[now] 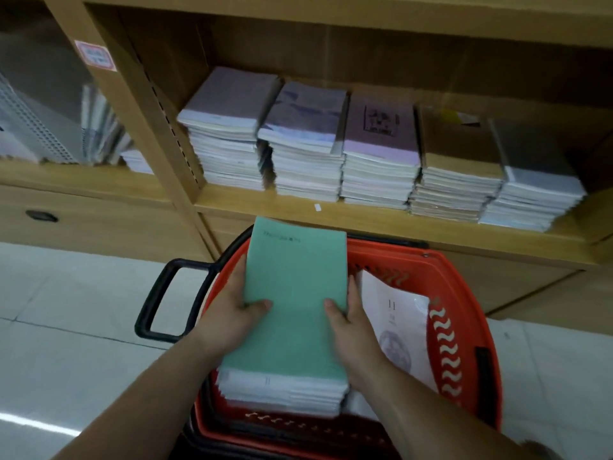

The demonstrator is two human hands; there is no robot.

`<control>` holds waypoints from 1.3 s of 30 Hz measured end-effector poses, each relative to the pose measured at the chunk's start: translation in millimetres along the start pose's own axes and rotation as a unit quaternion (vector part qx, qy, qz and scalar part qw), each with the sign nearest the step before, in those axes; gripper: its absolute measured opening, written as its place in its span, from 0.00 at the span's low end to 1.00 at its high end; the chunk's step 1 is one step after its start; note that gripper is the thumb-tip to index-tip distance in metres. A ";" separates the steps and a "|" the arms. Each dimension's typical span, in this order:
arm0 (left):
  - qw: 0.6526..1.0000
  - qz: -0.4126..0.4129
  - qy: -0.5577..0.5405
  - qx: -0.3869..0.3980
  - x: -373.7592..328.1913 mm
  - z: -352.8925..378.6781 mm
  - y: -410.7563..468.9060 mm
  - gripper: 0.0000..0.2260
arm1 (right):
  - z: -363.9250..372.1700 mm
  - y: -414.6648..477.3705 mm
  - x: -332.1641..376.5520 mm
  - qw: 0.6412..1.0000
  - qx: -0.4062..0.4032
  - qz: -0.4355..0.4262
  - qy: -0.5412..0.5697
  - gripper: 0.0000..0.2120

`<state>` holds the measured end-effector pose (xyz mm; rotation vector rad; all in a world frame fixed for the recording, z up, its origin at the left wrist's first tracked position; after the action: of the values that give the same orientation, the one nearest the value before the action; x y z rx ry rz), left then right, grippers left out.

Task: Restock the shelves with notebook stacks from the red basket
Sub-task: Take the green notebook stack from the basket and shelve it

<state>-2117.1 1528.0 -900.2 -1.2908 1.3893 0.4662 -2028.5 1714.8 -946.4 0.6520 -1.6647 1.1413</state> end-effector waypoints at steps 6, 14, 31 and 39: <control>1.000 -0.006 0.007 -0.009 -0.3 3.8 0.9 0.37 | -4.7 -0.5 -1.9 0.999 0.012 0.008 0.036 0.27; 0.998 0.000 0.065 0.000 -3.8 22.8 -18.0 0.35 | -21.9 -19.5 -5.4 0.999 0.024 0.023 0.027 0.26; 0.985 -0.048 0.139 -0.088 20.1 40.2 -51.7 0.42 | -46.4 -29.0 -7.5 0.997 0.060 -0.011 -0.048 0.25; 0.995 -0.042 -0.069 -0.052 5.7 61.7 -69.3 0.29 | -60.2 -39.0 20.1 0.991 0.073 -0.091 -0.062 0.30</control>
<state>-2028.4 1555.5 -897.0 -1.3688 1.2040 0.5671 -1978.8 1755.0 -908.0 0.9654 -1.5976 1.1157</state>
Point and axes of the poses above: each hand's wrist, its own y-axis towards the middle knuckle, its own z-axis out of the palm, x = y × z, the point moved 6 cm from there along y, towards the middle knuckle, and after that the axes turned 4 degrees about -z, right-handed, at the moved point
